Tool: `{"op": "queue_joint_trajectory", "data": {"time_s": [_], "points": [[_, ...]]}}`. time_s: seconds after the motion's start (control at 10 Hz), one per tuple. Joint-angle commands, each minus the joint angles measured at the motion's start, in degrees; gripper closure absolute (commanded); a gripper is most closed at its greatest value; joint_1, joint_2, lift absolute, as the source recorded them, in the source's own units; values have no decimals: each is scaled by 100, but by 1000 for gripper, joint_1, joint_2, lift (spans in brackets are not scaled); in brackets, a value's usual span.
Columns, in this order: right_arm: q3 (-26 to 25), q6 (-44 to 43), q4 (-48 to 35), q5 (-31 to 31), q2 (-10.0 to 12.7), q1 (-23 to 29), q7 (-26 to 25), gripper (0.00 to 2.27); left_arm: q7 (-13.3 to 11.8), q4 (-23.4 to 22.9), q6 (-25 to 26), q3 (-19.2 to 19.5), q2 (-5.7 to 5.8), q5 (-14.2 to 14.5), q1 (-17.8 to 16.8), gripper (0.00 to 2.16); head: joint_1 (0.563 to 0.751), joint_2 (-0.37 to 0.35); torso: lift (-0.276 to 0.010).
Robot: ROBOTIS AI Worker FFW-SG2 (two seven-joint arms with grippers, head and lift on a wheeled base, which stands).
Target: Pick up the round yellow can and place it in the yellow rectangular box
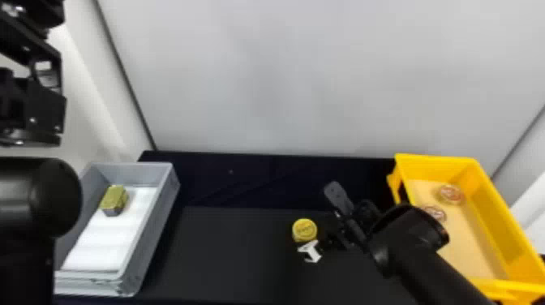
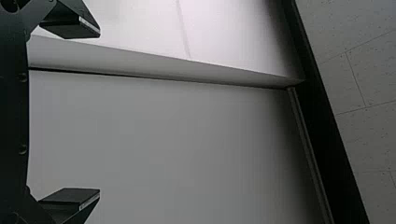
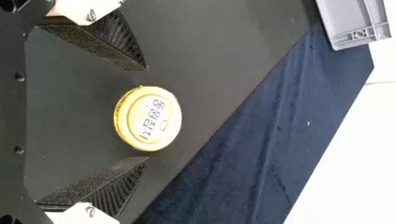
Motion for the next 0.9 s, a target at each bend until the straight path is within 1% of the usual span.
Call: {"op": "queue_joint_trajectory", "data": {"time_s": [0.0,0.3,0.8], "points": [[-54,-60,123,-7,20,-20,-76,101,-2,9,-10,-22,9,0,-10,82,694,54,-3],[-177,-148,220,-7,82,-38,-111,102,-2,27,-18,-40,9,0,-36,82,694,54,-3],[-309,-271,413,-7,87,-73,-155,116,-11,35,-36,-49,18,0,-45,82,694,54,-3]]}}
